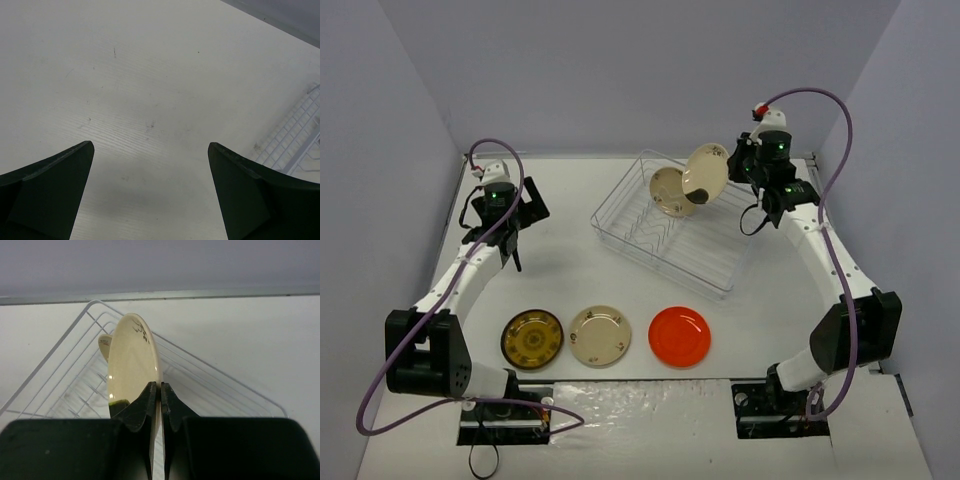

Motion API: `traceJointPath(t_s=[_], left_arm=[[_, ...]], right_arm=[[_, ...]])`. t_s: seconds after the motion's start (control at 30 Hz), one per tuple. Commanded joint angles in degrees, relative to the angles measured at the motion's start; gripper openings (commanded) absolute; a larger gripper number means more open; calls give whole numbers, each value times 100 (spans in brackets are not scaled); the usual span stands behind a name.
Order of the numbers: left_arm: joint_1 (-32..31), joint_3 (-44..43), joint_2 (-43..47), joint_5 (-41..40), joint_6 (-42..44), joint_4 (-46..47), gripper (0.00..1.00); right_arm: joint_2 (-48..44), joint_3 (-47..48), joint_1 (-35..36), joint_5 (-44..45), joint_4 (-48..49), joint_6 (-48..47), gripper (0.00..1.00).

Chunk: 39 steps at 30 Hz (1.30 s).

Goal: Load the plates into the dish rack

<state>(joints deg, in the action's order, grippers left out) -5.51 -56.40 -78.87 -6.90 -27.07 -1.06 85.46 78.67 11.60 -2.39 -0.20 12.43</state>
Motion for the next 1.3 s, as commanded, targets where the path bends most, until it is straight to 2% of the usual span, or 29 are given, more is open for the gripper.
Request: traceJointPath(t_s=[0.0,0.13,0.2,0.33,0.6,0.73,0.97,1.27], left_arm=[[56,-222,79,-17,67,291,97],[60,-240,55,-41,70,281,97],[68,-257,38,-49,70,264,97],[68,-268,-1,-59,95,263,97],[83,-319,-67,-49,87,229,97],[90,-273,-41,-80,87,239,97],[138,-235,-55,-101,74,261,97],[166,-230,-118,-43,61,283,97]], right_arm=[[348,824,254,197,506,-977,0],[669,1213,461,149,356,-1615,0],[763,1458,621,165,270,-2274,0],[915,1609,951,625,247,-2915,0],[1316,2379,1491,734,-309,-4371,0],[1670,2588,1824,1343,-233,-4922,0],[2083,2723,2041,1406,-42,-5996,0],[2460,2700,2390,2289,188,-6800,0]])
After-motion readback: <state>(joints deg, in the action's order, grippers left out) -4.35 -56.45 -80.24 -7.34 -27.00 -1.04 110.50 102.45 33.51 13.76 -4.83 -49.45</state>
